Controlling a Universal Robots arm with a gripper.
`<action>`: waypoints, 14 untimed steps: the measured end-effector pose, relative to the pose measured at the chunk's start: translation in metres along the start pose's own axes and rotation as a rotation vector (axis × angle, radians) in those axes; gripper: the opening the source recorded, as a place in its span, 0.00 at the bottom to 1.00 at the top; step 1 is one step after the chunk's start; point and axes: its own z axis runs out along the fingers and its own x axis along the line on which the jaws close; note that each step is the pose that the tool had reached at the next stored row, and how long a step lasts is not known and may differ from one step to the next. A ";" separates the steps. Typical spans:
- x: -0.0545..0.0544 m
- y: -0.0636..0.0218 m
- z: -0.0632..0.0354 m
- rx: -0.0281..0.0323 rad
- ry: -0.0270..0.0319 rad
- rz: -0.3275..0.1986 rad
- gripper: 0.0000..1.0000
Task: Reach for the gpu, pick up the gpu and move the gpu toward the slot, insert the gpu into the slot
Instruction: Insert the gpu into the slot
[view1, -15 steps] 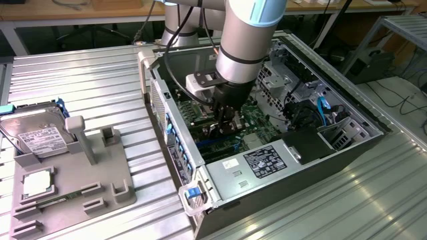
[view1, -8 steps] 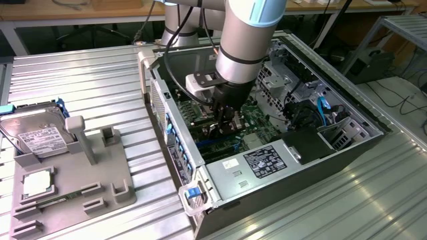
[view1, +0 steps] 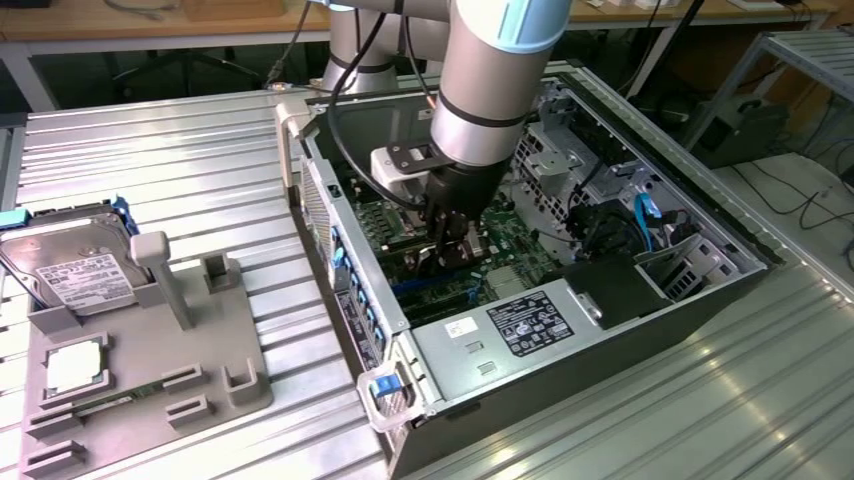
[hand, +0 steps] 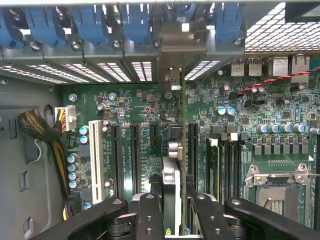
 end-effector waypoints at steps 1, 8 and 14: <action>0.000 0.0000 0.0001 0.0000 0.0000 0.000 0.27; -0.001 0.0000 0.0008 0.0000 0.0000 0.000 0.27; -0.001 0.0000 0.0015 0.0000 0.0000 0.000 0.27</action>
